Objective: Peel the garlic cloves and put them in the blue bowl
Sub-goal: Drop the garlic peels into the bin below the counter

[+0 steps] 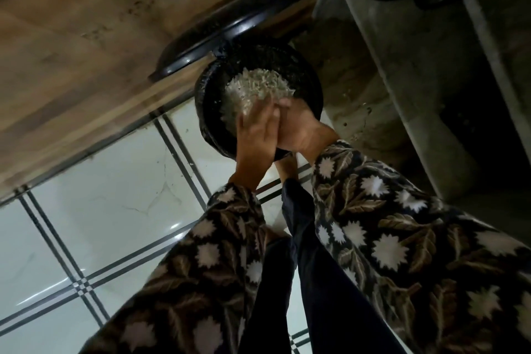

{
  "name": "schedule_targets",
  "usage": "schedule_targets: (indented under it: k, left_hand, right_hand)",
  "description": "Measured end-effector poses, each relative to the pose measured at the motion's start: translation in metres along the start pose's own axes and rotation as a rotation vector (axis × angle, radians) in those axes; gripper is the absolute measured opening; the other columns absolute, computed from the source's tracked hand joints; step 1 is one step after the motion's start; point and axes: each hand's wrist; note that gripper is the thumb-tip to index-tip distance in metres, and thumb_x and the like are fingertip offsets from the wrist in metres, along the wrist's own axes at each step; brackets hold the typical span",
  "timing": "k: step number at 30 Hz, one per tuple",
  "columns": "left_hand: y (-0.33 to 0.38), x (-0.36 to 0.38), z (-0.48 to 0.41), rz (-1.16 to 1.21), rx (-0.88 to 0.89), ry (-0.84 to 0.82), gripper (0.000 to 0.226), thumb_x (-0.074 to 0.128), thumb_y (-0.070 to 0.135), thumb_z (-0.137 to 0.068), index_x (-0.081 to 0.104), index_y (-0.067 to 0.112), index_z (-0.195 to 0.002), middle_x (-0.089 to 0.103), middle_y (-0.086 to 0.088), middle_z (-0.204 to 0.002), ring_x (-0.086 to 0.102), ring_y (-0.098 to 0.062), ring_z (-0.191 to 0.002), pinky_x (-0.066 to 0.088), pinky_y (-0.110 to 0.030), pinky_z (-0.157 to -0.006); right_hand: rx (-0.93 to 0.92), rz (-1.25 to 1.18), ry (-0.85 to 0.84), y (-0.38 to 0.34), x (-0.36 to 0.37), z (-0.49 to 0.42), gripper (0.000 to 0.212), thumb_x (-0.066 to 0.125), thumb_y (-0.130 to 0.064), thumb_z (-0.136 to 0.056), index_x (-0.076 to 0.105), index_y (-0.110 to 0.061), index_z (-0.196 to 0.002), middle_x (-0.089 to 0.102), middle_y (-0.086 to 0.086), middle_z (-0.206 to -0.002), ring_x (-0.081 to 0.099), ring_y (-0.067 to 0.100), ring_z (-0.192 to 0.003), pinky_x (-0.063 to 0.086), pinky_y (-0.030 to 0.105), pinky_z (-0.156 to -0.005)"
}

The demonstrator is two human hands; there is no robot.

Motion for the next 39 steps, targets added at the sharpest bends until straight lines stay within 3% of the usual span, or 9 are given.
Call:
schedule_targets:
  k: [4,6,9,13,16,22,29,34,39]
  left_hand:
    - [-0.012,-0.020,0.008,-0.101,-0.609,-0.032,0.042,0.038,0.034,-0.097,0.052,0.014,-0.131,0.046,-0.015,-0.139,0.039,-0.033,-0.130,0.023,-0.049,-0.111]
    - [0.008,-0.044,0.027,-0.041,-0.517,0.015,0.030,0.047,0.022,-0.095,0.061,0.008,-0.118,0.058,-0.017,-0.124,0.052,-0.035,-0.116,0.040,-0.036,-0.097]
    - [0.070,-0.073,0.072,0.063,-0.352,-0.004,0.023,0.053,0.010,-0.093,0.065,0.003,-0.111,0.063,-0.013,-0.117,0.058,-0.026,-0.109,0.035,-0.013,-0.077]
    - [0.188,-0.096,0.135,0.181,-0.054,0.070,0.019,0.054,0.007,-0.092,0.067,0.006,-0.105,0.067,-0.005,-0.107,0.061,-0.017,-0.103,0.041,-0.016,-0.086]
    - [0.305,-0.101,0.179,0.285,0.211,-0.029,0.017,0.055,0.007,-0.092,0.066,0.008,-0.105,0.066,0.003,-0.096,0.061,0.001,-0.087,0.045,-0.011,-0.080]
    - [0.466,-0.036,0.272,0.323,0.473,-0.365,0.017,0.059,0.004,-0.089,0.067,0.019,-0.089,0.067,0.002,-0.087,0.060,-0.001,-0.077,0.046,-0.013,-0.073]
    - [0.511,0.141,0.410,0.072,0.519,-0.706,0.015,0.064,0.004,-0.085,0.070,0.009,-0.098,0.070,-0.008,-0.091,0.062,-0.003,-0.069,0.051,-0.027,-0.073]
    - [0.530,0.238,0.441,-0.382,0.864,-0.424,0.030,0.061,0.004,-0.084,0.064,-0.003,-0.113,0.057,-0.027,-0.118,0.054,-0.041,-0.110,0.042,-0.039,-0.093]
    - [0.528,0.269,0.429,-0.424,0.933,-0.257,0.018,0.059,-0.007,-0.076,0.072,-0.005,-0.089,0.068,-0.026,-0.090,0.065,-0.039,-0.085,0.052,-0.043,-0.077]
  right_hand:
    - [-0.067,0.185,-0.073,0.007,0.014,0.047,0.045,0.023,-0.034,-0.097,0.044,-0.016,-0.133,0.049,0.002,-0.136,0.044,0.024,-0.125,0.031,0.039,-0.101]
    - [-0.198,0.221,-0.091,0.012,0.015,0.085,0.041,0.027,-0.031,-0.098,0.043,-0.015,-0.132,0.053,0.002,-0.132,0.053,0.019,-0.113,0.038,0.033,-0.093]
    - [-0.421,0.332,0.170,0.031,0.015,0.147,0.029,0.042,-0.017,-0.095,0.054,-0.008,-0.121,0.060,0.009,-0.118,0.056,0.019,-0.100,0.043,0.020,-0.072]
    - [-0.781,0.543,0.251,0.057,-0.002,0.262,0.018,0.051,-0.009,-0.092,0.064,-0.020,-0.090,0.062,-0.003,-0.082,0.056,0.006,-0.069,0.050,0.026,-0.070]
    - [-1.053,0.597,0.277,0.060,-0.026,0.384,0.016,0.053,-0.009,-0.092,0.064,-0.015,-0.102,0.065,-0.011,-0.092,0.059,-0.009,-0.080,0.043,0.007,-0.072]
    - [-1.327,0.310,0.638,0.059,-0.145,0.542,0.015,0.054,-0.007,-0.091,0.063,-0.017,-0.097,0.067,-0.004,-0.095,0.062,0.004,-0.089,0.044,0.014,-0.077]
    - [-1.225,0.208,1.359,0.161,-0.340,0.629,0.026,0.056,-0.009,-0.088,0.062,-0.013,-0.113,0.063,0.004,-0.113,0.057,0.018,-0.105,0.038,0.022,-0.085]
    - [-0.916,0.290,1.708,0.206,-0.458,0.666,0.047,0.061,-0.014,-0.082,0.050,-0.011,-0.128,0.045,0.014,-0.134,0.039,0.030,-0.124,0.031,0.040,-0.101]
    - [-0.731,0.375,1.675,0.208,-0.523,0.685,0.056,0.056,-0.028,-0.088,0.033,-0.023,-0.140,0.028,0.010,-0.147,0.024,0.028,-0.135,0.026,0.043,-0.105]
Point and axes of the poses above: each hand's wrist, its own z-axis away from the middle knuckle, its own x-axis out of the palm, y = z × x
